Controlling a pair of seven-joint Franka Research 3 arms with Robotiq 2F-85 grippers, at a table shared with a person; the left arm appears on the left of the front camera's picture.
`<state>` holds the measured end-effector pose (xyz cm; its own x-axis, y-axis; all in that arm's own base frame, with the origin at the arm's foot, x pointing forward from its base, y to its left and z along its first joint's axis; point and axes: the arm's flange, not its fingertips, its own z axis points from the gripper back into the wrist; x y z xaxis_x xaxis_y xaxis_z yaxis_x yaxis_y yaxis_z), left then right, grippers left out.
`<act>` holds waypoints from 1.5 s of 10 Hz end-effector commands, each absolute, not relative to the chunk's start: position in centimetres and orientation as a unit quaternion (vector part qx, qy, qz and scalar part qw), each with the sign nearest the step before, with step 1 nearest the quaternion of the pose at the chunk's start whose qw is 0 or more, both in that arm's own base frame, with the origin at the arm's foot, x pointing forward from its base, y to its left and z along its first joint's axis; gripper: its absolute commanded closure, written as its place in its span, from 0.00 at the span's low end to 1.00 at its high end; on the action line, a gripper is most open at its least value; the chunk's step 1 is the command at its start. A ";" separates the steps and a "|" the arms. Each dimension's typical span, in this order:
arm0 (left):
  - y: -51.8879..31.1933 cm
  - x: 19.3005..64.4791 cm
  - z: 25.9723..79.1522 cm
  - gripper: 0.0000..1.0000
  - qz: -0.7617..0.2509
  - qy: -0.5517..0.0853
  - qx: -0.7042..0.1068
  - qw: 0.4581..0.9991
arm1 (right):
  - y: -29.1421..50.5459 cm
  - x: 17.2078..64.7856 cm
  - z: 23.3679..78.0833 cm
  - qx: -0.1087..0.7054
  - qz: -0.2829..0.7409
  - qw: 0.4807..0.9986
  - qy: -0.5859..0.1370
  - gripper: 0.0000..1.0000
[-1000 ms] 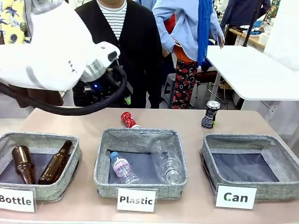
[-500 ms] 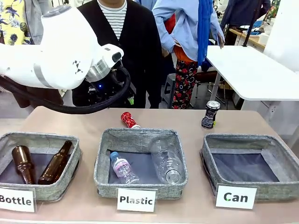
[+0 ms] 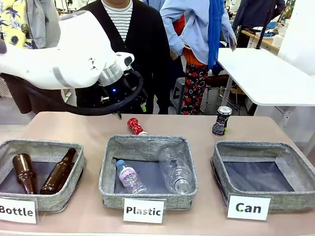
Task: Sort the can waste into the basket.
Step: Pick up the can waste from the table and place it in the right Fabric basket.
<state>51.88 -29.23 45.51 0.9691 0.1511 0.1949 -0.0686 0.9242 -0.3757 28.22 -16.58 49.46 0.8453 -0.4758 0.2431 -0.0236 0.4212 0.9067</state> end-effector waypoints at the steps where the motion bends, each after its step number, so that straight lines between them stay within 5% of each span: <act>1: -32.7 55.3 45.7 0.00 0.110 -0.097 -0.205 0.968 | -16.6 28.5 49.6 0.527 -0.130 0.800 -0.255 0.00; 8: -36.2 58.4 39.0 0.00 0.218 -0.123 -0.112 0.962 | -16.6 28.5 49.6 0.527 -0.130 0.800 -0.255 0.00; 15: -36.6 59.2 36.7 0.00 0.212 -0.117 -0.055 0.969 | -16.6 28.5 49.6 0.527 -0.130 0.800 -0.255 0.00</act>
<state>58.79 -36.41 36.55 0.8854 0.4320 0.1715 -0.3973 0.8950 -0.2028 28.21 -16.58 49.46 0.8452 -0.4758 0.2433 -0.0238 0.4213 0.9066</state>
